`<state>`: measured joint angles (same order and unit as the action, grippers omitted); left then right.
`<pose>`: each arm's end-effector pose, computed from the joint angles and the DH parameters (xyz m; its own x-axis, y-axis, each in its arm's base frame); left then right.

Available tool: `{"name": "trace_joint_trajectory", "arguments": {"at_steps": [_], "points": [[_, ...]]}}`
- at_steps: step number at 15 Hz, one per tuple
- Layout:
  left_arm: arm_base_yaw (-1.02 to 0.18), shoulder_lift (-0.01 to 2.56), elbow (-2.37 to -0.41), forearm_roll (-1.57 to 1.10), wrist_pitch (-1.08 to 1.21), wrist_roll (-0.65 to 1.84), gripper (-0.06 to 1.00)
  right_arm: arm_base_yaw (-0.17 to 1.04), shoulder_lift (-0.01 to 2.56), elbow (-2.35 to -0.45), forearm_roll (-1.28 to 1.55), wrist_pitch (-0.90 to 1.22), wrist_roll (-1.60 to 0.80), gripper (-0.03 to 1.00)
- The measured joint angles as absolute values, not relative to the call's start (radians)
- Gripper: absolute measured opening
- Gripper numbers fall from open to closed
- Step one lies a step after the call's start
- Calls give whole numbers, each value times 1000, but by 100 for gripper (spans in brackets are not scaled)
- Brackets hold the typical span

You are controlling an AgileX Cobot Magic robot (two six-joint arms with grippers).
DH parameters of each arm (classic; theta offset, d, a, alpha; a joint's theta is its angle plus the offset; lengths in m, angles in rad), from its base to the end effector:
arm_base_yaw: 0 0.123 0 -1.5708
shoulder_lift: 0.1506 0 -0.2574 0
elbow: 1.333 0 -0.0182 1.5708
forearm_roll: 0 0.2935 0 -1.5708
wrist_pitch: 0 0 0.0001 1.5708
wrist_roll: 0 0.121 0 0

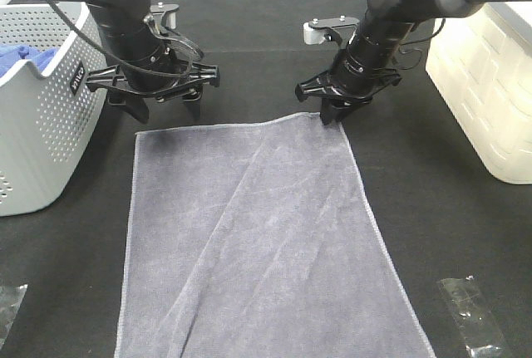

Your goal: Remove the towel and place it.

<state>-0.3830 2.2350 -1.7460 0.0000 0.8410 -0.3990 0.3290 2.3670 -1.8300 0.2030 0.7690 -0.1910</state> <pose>0.4669 -0.1881 0.0870 -0.9543 -0.0344 -0.2968 0.0032 0.9921 -0.1252 0.4899 0.1852 0.0501 -0.8679 -0.3425 -0.3599 -0.4056 0.9067 0.1153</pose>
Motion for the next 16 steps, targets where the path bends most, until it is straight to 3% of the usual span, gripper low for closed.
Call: {"name": "trace_joint_trajectory", "arguments": {"at_steps": [3,5,9,10,12,13,16], "points": [[-383,2235,-1746,0,841,-399,71,329,2367,-1830,203,767,-191,12],[-383,2235,-1746,0,842,-399,71,329,2367,-1830,199,755,-191,0],[-383,2235,-1746,0,864,-395,71,329,2369,-1847,168,756,-164,1],[-383,2235,-1746,0,867,-392,71,329,2369,-1862,165,767,-150,11],[-383,2235,-1746,0,873,-391,71,329,2369,-1883,164,778,-123,43],[-383,2235,-1746,0,875,-388,71,329,2369,-1887,156,778,-117,51],[-383,2235,-1746,0,877,-388,71,329,2369,-1887,119,753,-113,45]]}}
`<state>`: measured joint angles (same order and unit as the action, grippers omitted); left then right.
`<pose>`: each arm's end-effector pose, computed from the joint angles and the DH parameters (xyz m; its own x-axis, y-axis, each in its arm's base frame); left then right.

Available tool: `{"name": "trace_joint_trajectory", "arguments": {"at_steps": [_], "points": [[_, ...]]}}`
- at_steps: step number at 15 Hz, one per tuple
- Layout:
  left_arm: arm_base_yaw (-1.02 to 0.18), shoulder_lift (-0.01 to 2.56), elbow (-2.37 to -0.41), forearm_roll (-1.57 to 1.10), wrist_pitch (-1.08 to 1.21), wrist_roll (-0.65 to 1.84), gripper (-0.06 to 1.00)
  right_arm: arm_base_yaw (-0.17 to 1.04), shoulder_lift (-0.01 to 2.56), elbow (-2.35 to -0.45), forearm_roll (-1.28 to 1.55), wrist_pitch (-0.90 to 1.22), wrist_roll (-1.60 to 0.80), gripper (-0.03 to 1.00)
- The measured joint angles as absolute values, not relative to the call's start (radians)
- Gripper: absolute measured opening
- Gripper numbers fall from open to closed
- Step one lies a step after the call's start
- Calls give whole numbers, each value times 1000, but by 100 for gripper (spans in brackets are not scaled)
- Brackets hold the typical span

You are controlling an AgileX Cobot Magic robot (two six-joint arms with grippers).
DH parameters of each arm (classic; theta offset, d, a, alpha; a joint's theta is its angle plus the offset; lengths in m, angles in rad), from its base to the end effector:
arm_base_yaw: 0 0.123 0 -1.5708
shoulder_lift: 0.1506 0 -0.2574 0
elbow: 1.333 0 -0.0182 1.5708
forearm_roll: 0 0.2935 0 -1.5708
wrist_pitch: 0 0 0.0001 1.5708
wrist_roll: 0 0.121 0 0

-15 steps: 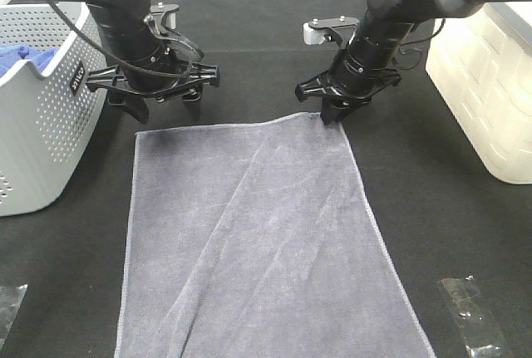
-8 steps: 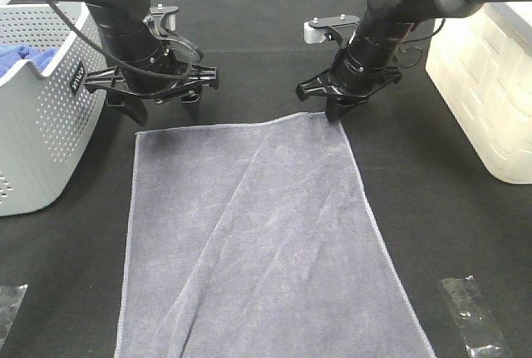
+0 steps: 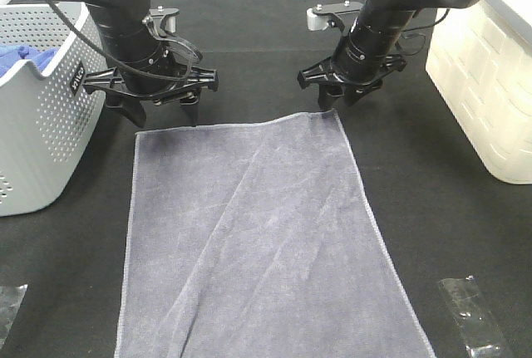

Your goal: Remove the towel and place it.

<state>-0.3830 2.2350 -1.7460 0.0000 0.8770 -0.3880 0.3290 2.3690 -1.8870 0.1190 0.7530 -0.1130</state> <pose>0.4631 -0.1866 0.0856 -0.9636 -0.0196 -0.2665 0.0099 0.9940 -0.1089 0.5049 0.1828 0.0671 -0.8521 -0.3183 -0.4155 -0.3761 0.9244 0.0631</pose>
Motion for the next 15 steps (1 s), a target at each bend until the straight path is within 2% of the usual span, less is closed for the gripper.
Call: {"name": "trace_joint_trajectory", "arguments": {"at_steps": [7,9,10,15], "points": [[-383,2235,-1746,0,872,-384,71,329,2439,-1890,85,734,-66,41],[-383,2235,-1746,0,866,-384,71,327,2439,-1894,89,736,-66,13],[-383,2235,-1746,0,863,-384,71,328,2441,-1904,90,748,-66,2],[-383,2235,-1746,0,859,-381,71,328,2445,-1976,46,827,-65,0]]}}
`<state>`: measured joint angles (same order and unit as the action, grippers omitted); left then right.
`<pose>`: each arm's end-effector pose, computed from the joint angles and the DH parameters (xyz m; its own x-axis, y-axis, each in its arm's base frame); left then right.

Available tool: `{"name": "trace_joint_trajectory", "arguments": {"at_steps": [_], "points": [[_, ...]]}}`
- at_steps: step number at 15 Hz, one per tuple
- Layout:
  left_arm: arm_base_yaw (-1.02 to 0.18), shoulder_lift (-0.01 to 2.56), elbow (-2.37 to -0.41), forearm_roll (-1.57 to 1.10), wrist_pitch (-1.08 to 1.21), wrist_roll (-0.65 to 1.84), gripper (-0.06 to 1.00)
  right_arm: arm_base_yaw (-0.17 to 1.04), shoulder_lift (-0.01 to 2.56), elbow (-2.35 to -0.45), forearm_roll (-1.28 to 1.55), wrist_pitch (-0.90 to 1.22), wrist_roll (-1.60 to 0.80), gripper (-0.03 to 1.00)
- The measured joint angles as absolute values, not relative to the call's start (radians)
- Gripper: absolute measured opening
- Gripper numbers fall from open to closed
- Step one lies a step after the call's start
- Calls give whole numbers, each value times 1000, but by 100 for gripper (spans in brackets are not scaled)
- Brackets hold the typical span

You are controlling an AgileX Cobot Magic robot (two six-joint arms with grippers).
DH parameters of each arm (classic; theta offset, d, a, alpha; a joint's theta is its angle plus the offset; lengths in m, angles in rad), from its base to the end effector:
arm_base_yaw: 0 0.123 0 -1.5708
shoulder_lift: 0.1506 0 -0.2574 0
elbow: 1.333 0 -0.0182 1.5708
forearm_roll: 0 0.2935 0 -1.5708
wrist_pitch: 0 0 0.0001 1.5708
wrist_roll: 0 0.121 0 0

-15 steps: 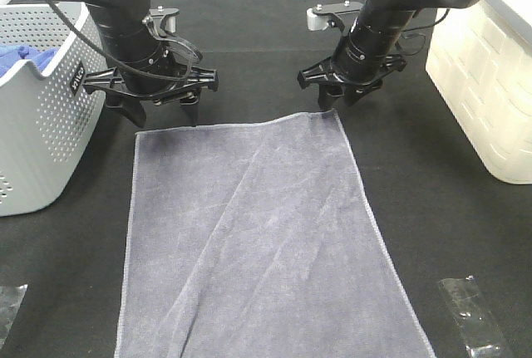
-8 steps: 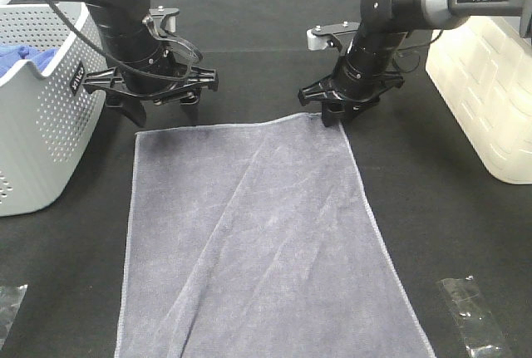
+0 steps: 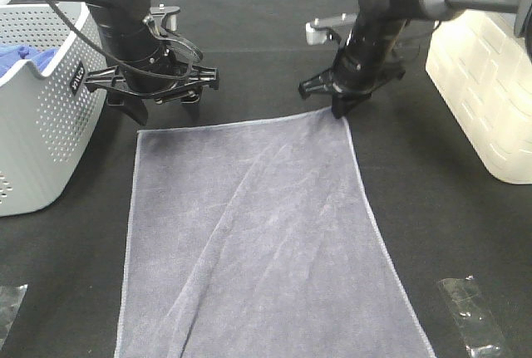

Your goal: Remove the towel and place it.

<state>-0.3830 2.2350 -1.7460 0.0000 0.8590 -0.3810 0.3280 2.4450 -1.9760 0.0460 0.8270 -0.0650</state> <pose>0.4650 -0.1874 0.0863 -0.9590 -0.0145 -0.2832 0.0184 0.9934 -0.1134 0.5117 0.1785 0.0511 -0.8734 -0.3329 -0.3555 -0.3631 0.9315 0.0196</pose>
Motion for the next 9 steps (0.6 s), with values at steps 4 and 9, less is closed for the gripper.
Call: {"name": "trace_joint_trajectory", "arguments": {"at_steps": [4,9], "points": [[-383,2244,-1746,19,828,-379,71,327,2416,-2005,-94,892,-11,0],[-383,2256,-1747,61,811,-379,63,327,2416,-2005,-104,901,-11,0]]}}
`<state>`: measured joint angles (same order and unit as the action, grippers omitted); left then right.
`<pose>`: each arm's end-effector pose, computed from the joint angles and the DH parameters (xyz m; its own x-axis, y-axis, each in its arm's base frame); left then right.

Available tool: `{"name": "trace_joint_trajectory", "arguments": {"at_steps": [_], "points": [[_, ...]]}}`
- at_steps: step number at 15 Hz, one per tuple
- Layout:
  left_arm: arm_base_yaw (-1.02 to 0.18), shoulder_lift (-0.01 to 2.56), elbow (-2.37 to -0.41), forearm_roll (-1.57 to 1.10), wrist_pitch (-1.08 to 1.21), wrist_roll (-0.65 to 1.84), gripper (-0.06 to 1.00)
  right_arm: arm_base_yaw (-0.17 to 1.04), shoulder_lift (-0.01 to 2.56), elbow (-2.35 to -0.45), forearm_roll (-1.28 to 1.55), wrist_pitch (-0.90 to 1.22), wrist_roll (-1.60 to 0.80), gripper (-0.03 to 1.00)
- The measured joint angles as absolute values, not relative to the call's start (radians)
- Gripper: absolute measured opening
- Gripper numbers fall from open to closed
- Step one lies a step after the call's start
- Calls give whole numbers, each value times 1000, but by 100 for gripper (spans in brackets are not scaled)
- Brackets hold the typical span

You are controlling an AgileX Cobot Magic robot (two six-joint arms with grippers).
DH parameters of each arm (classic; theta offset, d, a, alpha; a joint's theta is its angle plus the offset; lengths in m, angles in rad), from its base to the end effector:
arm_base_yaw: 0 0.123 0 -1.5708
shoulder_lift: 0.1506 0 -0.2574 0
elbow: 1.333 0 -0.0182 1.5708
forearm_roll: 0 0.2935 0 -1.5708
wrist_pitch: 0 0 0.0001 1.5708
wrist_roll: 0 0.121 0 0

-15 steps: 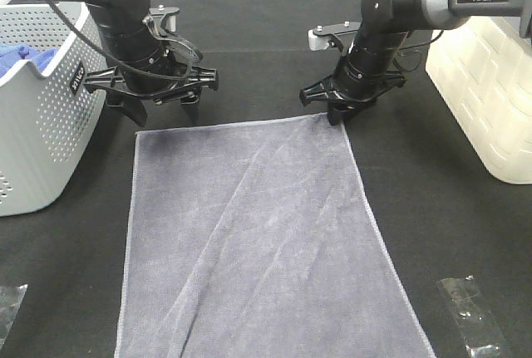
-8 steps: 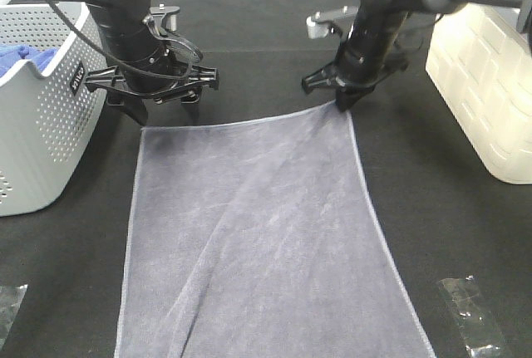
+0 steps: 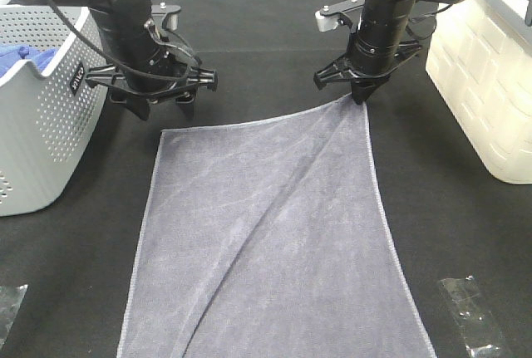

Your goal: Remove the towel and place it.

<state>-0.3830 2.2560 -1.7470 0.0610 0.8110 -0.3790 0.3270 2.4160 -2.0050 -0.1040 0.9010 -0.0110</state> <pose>0.4716 -0.1842 0.0780 -0.9445 0.0244 -0.3276 0.0503 0.9962 -0.0706 0.5156 0.1645 0.0735 -0.8653 -0.3731 -0.3348 -0.3603 0.9272 -0.1021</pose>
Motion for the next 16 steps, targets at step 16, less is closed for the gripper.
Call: {"name": "trace_joint_trajectory", "arguments": {"at_steps": [16], "points": [[-384,2385,-1799,81,825,-397,22,327,2416,-2005,-104,901,-7,0]]}}
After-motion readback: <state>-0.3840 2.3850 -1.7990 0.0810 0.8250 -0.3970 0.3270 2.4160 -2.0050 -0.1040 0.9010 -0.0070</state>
